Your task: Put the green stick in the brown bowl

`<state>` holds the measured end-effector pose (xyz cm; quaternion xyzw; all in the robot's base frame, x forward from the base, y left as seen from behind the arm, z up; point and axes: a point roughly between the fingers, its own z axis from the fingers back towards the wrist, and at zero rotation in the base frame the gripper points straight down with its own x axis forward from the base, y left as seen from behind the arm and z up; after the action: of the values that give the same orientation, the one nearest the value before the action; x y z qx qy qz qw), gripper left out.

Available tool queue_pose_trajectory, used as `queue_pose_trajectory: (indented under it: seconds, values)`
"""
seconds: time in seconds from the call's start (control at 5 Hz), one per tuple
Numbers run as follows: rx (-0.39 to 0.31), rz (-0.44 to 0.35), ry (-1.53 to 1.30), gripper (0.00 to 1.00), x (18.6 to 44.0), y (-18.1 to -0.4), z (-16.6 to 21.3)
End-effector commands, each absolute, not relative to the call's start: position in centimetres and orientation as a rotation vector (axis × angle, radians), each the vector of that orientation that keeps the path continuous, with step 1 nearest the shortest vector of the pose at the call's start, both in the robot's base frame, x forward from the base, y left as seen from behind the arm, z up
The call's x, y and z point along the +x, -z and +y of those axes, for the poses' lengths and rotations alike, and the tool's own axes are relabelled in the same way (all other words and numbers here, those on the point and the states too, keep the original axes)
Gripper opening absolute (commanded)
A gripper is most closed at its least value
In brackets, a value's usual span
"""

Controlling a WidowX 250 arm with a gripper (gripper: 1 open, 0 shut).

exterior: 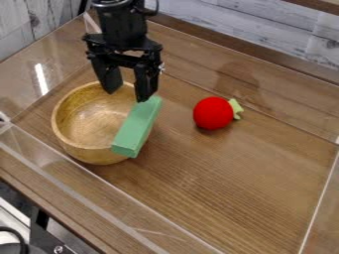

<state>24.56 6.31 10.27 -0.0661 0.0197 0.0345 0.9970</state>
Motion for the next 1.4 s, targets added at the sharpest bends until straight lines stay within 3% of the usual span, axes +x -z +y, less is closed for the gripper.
queue_pose_trajectory:
  seconds: [0.0, 0.6, 1.2]
  values:
    - [-0.127, -0.015, -0.030, 1.00, 25.4, -12.3, 5.4]
    - [-0.125, -0.044, -0.088, 1.00, 26.7, -15.6, 2.3]
    - [-0.115, -0.058, -0.075, 1.00, 28.6, -14.3, 4.1]
